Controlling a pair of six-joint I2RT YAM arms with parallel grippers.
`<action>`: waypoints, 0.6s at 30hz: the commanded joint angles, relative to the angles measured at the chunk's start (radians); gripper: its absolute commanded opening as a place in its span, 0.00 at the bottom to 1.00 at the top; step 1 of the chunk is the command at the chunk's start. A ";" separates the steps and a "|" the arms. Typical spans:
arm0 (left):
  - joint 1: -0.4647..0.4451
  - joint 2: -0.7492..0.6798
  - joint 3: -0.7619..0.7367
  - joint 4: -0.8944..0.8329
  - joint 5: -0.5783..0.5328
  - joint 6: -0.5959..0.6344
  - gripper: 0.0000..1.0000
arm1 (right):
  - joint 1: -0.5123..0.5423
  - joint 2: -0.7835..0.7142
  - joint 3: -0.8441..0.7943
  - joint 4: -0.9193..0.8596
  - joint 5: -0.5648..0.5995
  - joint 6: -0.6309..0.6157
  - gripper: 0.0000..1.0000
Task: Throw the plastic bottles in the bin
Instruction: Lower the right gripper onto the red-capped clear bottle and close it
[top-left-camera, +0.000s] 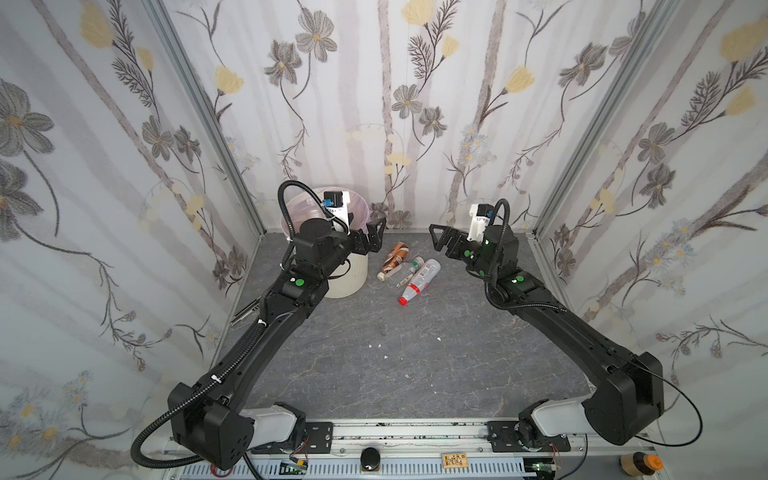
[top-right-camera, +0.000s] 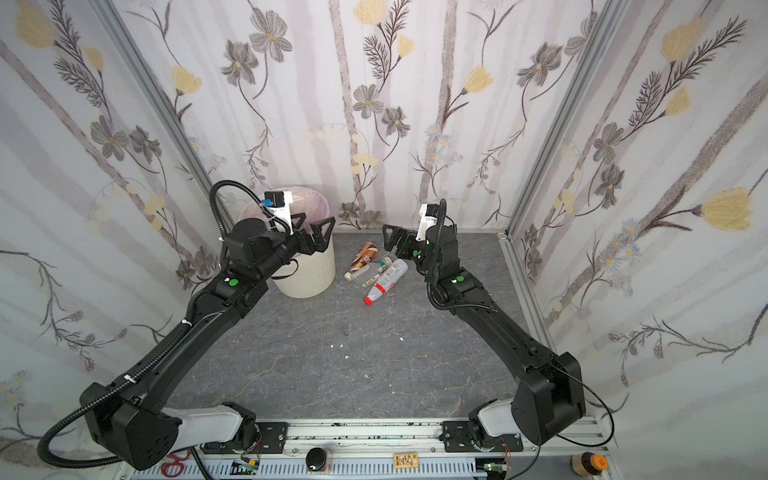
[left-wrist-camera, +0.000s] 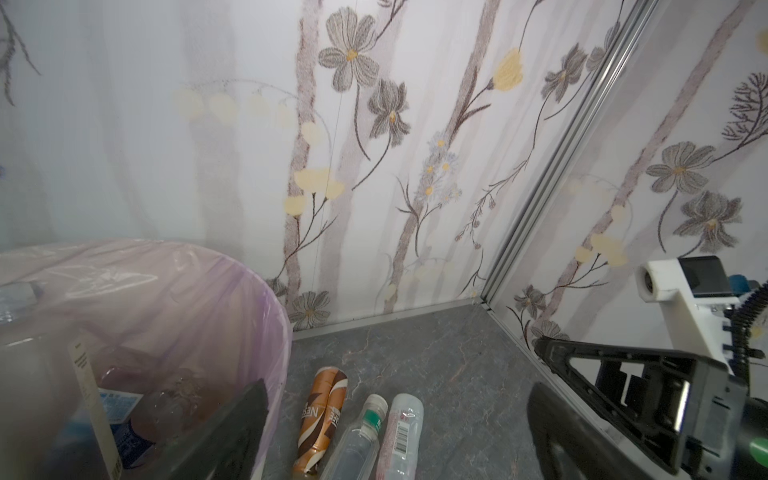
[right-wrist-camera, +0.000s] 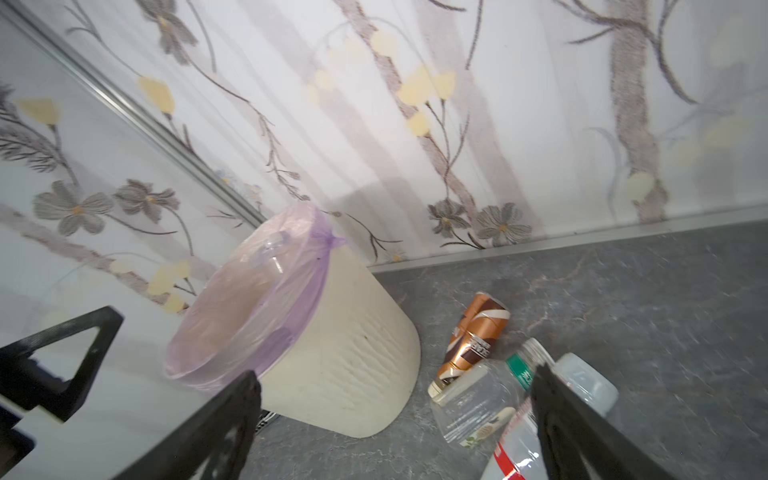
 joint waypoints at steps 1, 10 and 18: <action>-0.031 -0.011 -0.062 0.016 -0.009 -0.030 1.00 | -0.015 0.057 -0.017 -0.028 0.070 0.075 1.00; -0.150 0.000 -0.198 0.024 -0.066 -0.074 1.00 | -0.058 0.255 -0.035 -0.006 0.016 0.169 1.00; -0.203 -0.008 -0.272 0.046 -0.090 -0.140 1.00 | -0.074 0.455 0.022 0.023 -0.078 0.247 0.99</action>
